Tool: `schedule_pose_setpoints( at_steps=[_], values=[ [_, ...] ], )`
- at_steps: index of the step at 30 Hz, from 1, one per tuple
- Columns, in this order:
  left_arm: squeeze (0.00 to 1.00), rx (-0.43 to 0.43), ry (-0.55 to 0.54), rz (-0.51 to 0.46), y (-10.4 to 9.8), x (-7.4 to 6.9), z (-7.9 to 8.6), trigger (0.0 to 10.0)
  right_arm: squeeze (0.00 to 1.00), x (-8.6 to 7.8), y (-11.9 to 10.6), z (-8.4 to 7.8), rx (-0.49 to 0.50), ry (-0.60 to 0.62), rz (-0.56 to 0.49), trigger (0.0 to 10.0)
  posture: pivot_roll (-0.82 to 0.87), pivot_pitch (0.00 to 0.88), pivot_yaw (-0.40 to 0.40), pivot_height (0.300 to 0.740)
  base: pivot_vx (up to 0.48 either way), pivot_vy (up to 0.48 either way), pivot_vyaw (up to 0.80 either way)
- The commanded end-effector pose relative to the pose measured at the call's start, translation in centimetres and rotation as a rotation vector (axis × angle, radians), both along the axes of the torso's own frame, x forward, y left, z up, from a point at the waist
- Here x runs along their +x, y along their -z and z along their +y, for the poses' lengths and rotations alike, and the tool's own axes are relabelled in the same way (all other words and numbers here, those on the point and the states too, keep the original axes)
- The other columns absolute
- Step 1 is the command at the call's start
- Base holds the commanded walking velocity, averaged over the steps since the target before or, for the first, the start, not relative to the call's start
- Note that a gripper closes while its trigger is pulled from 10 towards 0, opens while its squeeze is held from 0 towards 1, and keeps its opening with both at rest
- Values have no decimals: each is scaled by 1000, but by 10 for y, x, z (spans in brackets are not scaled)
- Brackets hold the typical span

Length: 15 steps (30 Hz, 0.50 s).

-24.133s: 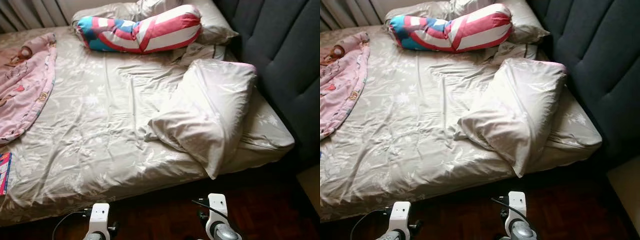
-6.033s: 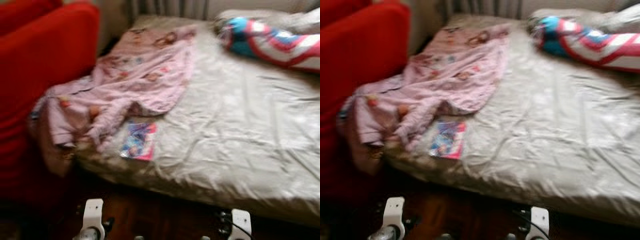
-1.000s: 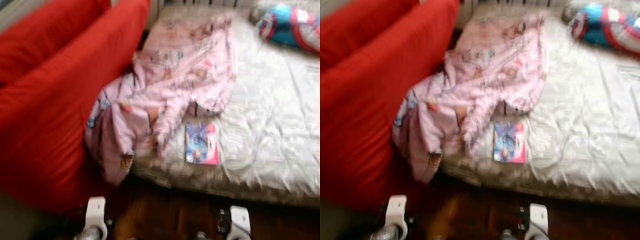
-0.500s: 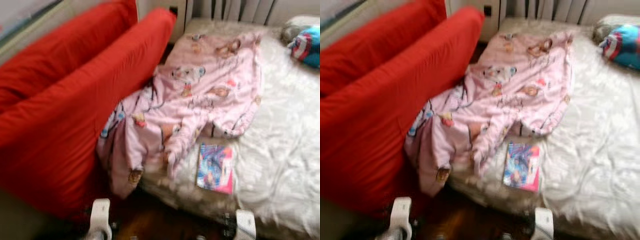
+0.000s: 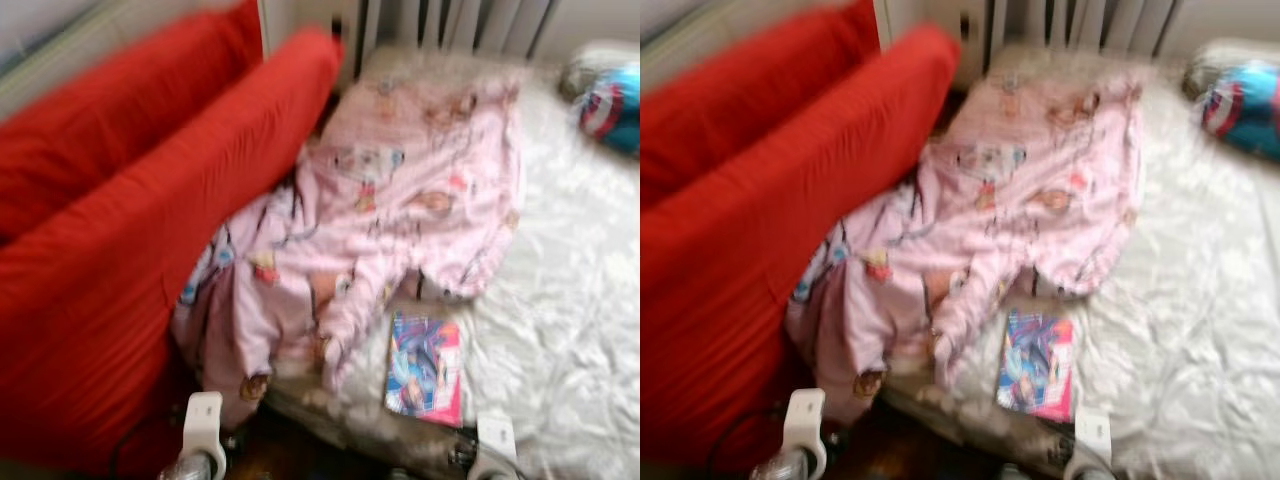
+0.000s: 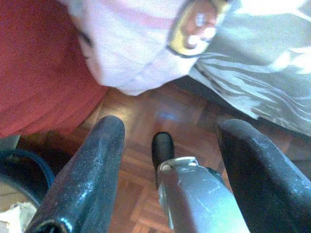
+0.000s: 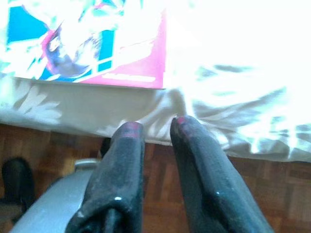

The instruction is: Clean up the room

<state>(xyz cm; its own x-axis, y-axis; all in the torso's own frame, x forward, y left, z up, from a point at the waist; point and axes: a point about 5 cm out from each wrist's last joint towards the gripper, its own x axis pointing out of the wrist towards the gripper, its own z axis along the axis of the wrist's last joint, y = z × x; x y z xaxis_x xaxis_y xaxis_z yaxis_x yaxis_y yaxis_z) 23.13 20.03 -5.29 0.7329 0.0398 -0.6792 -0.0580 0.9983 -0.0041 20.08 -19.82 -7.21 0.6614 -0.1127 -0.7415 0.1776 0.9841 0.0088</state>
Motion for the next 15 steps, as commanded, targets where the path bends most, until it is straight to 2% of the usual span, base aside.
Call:
schedule_pose_setpoints(
  at_steps=[1, 8, 9, 13, 14, 15],
  values=[
    [0, 4, -13, 49, 9, -16, 4, 10000, 0, -12, 7, 5, 19, 8, 39, 10000, 35, 196, -3, 740, 0, 0, 0],
    [0, -20, -37, 8, 5, -10, 2, 10000, 0, 4, -2, 4, 14, -28, -30, 10000, 34, 158, 2, 740, 0, 0, 0],
    [0, -27, -47, -7, 4, -6, 1, 10000, 0, 14, -9, 5, 9, -61, -77, 10000, 25, 132, 10, 740, 0, 0, 0],
    [0, -44, -61, -39, 0, -2, -1, 10000, 0, 37, -26, 5, 36, -59, -210, 10000, -8, 101, 19, 740, 0, 0, 0],
    [0, -55, -64, -54, -1, 0, -2, 10000, 0, 46, -33, 9, 22, -113, -264, 10000, -16, 86, 20, 740, 0, 0, 0],
    [0, -55, -64, -54, -1, 0, -2, 10000, 0, 46, -33, 9, 22, -113, -264, 10000, -16, 86, 20, 740, 0, 0, 0]
  ],
)
